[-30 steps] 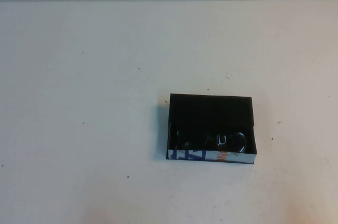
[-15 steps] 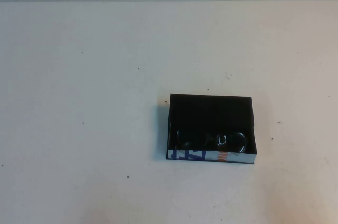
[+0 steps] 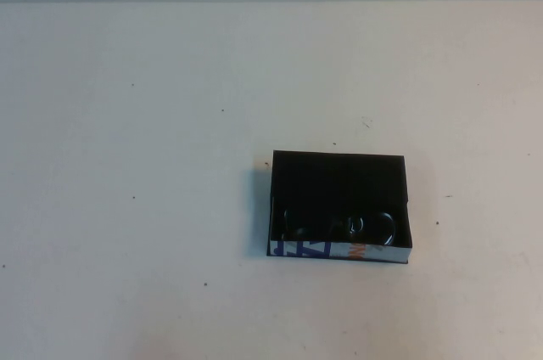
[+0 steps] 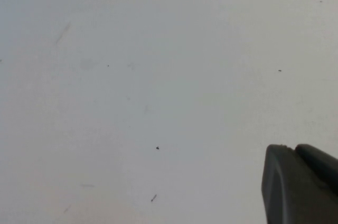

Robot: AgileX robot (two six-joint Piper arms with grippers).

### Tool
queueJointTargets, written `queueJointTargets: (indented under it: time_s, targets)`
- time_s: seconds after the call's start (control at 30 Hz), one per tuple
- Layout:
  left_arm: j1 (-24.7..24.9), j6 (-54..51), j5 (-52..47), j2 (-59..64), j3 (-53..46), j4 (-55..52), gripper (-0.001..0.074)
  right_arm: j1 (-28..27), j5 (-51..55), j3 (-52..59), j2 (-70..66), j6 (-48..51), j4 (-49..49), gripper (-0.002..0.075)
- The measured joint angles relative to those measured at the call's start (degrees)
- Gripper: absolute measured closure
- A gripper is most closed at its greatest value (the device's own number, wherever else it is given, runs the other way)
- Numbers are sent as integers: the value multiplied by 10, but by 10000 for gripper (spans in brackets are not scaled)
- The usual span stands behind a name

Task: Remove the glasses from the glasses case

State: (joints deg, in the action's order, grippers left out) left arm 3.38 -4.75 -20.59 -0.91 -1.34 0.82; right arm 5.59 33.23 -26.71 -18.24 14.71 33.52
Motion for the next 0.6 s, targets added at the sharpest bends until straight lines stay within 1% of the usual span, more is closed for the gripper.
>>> queueJointTargets:
  time_s: [0.07,0.13,0.27,0.33,0.43,0.5,0.6]
  targets:
    - [0,0,0,0,0,0,739,0,66,-84,-84,54,-30,744]
    - [0,0,0,0,0,0,739,0,136,-160,-168,144,-43,744]
    - [0,0,0,0,0,0,740,0,294,-309,-319,303,-40,744]
    - [0,0,0,0,0,0,739,1,349,-370,-385,350,-36,744]
    - [0,0,0,0,0,0,739,26,366,-428,-478,386,-55,744]
    - [0,0,0,0,0,0,739,60,368,-454,-526,399,-92,744]
    - [0,0,0,0,0,0,739,124,372,-486,-595,399,-165,744]
